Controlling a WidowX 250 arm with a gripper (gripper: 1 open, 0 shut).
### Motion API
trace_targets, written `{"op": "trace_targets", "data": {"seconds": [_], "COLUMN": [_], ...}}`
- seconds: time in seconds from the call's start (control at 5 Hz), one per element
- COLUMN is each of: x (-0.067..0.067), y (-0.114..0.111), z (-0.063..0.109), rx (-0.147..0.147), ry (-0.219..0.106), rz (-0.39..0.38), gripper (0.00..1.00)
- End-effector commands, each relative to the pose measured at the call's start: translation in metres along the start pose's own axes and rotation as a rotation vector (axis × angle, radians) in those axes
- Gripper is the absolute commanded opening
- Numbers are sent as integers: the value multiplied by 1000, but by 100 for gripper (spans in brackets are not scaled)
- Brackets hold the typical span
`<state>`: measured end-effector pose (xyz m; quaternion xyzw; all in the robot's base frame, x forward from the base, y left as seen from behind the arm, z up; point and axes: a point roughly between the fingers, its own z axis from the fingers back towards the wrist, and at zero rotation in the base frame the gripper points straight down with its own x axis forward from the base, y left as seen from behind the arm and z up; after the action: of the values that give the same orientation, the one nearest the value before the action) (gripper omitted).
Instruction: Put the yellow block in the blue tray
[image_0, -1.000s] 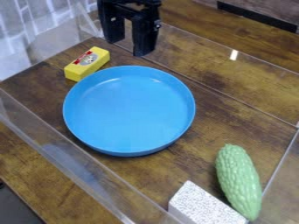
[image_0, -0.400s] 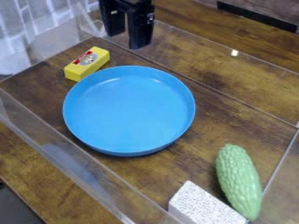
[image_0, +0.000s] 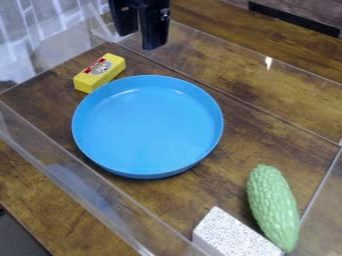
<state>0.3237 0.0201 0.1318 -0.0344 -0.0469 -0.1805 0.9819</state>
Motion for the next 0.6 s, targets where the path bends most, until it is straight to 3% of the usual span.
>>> {"op": "trace_targets", "data": {"seconds": [0.0, 0.2, 0.4], "x": [8, 21, 19], "y": [6, 10, 12], "z": [22, 20, 22], "rx": [34, 24, 17], "ry": [-82, -93, -83], "rz": [11, -39, -17], "gripper": [100, 100, 100]}}
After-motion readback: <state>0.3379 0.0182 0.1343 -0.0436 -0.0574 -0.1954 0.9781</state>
